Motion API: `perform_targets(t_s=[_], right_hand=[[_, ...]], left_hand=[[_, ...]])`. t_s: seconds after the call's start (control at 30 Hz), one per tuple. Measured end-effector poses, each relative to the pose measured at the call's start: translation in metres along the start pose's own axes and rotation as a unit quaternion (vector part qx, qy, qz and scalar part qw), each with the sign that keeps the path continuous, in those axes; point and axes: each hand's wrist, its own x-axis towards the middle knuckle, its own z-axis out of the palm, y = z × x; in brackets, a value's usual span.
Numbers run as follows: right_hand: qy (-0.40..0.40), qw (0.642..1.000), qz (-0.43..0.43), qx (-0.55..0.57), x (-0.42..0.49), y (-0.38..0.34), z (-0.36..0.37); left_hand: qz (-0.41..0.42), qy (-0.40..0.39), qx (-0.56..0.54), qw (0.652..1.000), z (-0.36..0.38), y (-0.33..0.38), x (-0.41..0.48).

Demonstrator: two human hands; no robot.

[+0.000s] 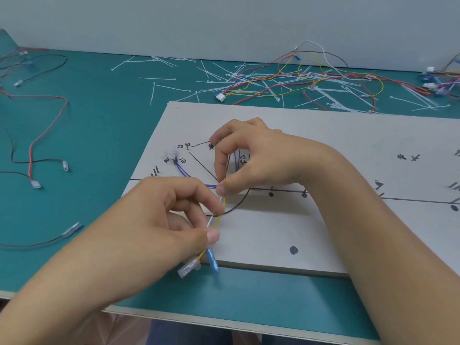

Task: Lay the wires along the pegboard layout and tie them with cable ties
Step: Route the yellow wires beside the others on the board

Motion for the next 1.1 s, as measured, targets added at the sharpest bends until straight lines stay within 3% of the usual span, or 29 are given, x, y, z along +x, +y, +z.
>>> perform_targets(t_s=[0.37, 0.6, 0.7, 0.93, 1.1], right_hand=[[-0.026, 1.0, -0.002, 0.011, -0.001, 0.002, -0.003], [-0.028, 1.0, -0.003, 0.011, -0.001, 0.002, -0.004], [-0.029, 1.0, -0.002, 0.011, -0.001, 0.001, -0.004], [-0.03, 0.999, 0.01, 0.009, -0.002, 0.001, -0.002], [-0.027, 0.999, 0.016, 0.009, -0.002, 0.001, -0.001]], left_hand=[[0.015, 0.009, 0.014, 1.0, 0.002, -0.008, 0.007], [-0.003, -0.028, -0.099, 0.995, 0.007, -0.008, 0.007], [0.012, -0.041, -0.095, 0.995, 0.007, -0.006, 0.003], [0.054, 0.031, -0.046, 0.997, -0.008, -0.011, 0.002], [0.056, 0.113, 0.072, 0.989, -0.038, -0.018, 0.009]])
